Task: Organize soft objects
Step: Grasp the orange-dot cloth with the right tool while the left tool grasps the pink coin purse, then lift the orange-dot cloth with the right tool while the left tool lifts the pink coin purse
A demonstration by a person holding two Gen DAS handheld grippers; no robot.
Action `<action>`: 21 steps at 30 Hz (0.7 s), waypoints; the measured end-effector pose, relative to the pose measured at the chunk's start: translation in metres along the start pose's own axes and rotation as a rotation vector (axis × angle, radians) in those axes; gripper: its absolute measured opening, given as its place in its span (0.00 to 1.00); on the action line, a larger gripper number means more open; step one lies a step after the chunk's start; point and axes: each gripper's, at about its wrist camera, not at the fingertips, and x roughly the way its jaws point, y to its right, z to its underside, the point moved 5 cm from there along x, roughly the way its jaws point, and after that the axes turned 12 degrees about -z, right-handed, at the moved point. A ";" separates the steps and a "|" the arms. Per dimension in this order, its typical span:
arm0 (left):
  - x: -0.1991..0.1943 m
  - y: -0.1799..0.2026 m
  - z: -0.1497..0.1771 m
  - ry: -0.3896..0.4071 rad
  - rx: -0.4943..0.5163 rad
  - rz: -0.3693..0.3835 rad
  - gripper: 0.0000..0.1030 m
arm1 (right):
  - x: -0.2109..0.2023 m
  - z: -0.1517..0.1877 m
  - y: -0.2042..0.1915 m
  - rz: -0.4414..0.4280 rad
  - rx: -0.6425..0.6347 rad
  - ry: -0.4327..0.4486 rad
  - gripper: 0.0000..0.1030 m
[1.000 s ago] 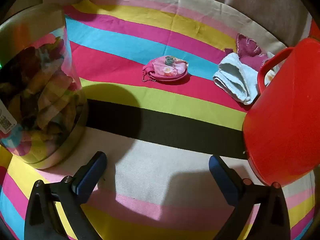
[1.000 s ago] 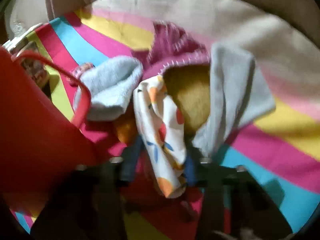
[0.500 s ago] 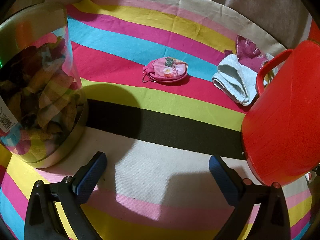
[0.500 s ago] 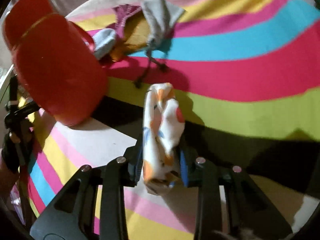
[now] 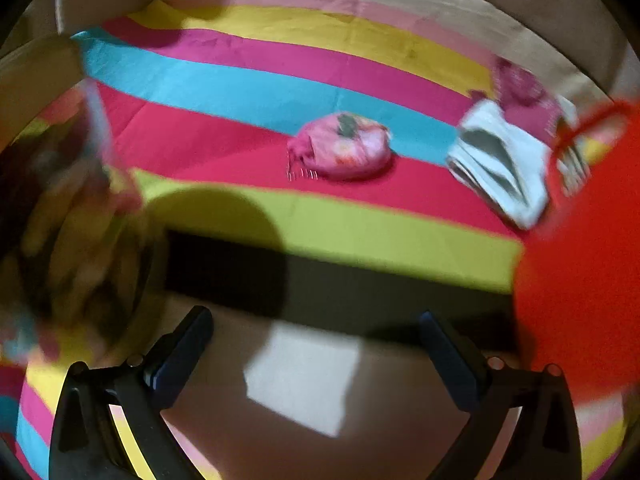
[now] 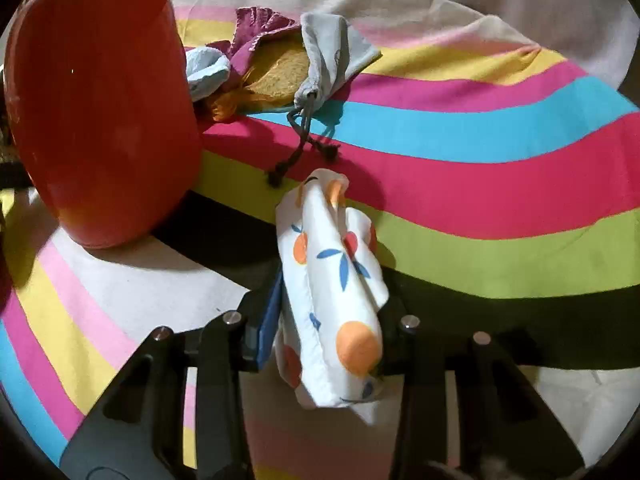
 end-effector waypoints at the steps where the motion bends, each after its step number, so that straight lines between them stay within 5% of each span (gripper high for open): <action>1: 0.006 0.004 -0.012 0.002 -0.003 0.008 1.00 | 0.000 0.000 0.001 -0.005 0.005 -0.001 0.40; 12: 0.064 0.038 -0.102 -0.017 -0.018 -0.020 1.00 | 0.002 -0.003 -0.004 0.008 -0.003 -0.006 0.40; 13: 0.063 0.036 -0.101 -0.012 -0.028 -0.028 0.96 | 0.002 -0.002 0.000 -0.018 0.020 -0.005 0.40; 15: 0.050 0.033 -0.094 0.023 -0.044 -0.030 0.68 | 0.003 -0.003 0.003 -0.049 0.051 -0.002 0.40; 21: -0.016 0.027 -0.011 0.079 0.045 0.070 0.68 | 0.002 -0.002 0.006 -0.050 0.049 -0.002 0.40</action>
